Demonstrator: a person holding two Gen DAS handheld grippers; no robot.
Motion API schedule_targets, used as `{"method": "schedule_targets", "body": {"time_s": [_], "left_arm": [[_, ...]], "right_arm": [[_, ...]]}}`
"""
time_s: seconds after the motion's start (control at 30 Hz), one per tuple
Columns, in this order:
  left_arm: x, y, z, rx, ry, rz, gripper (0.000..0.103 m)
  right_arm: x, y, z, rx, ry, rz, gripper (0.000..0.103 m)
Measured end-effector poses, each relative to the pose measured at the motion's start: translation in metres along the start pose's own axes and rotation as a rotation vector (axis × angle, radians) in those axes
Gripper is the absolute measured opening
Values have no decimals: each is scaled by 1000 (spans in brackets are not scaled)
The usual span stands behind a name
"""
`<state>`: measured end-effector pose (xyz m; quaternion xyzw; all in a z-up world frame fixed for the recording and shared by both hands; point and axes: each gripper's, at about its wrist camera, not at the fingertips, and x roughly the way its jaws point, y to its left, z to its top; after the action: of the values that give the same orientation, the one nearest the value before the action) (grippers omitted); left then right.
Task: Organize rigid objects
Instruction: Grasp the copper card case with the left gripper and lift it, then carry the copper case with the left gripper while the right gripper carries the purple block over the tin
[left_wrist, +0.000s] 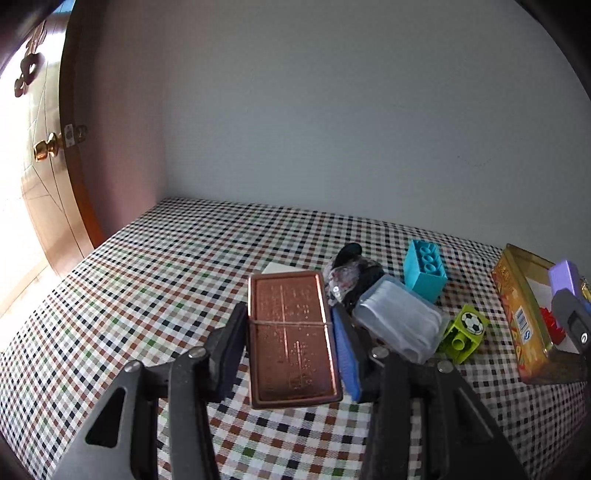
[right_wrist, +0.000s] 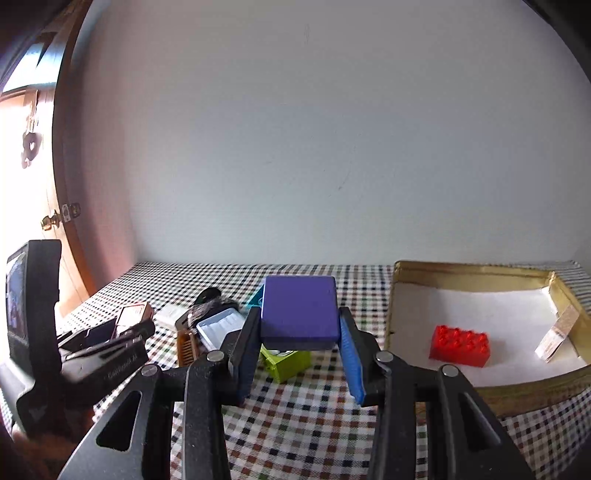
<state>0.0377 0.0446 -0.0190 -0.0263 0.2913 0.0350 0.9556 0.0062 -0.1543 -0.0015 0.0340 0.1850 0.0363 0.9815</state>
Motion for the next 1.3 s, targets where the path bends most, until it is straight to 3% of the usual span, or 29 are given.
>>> {"method": "schedule_targets", "body": {"time_s": [0.63, 1.3], "left_arm": [[7, -51, -4, 66, -5, 12, 44], [-23, -113, -8, 116, -43, -46, 45]], "right_arm": [[-26, -18, 3, -54, -101, -74, 42], [-62, -96, 0, -24, -139, -217, 42]]}}
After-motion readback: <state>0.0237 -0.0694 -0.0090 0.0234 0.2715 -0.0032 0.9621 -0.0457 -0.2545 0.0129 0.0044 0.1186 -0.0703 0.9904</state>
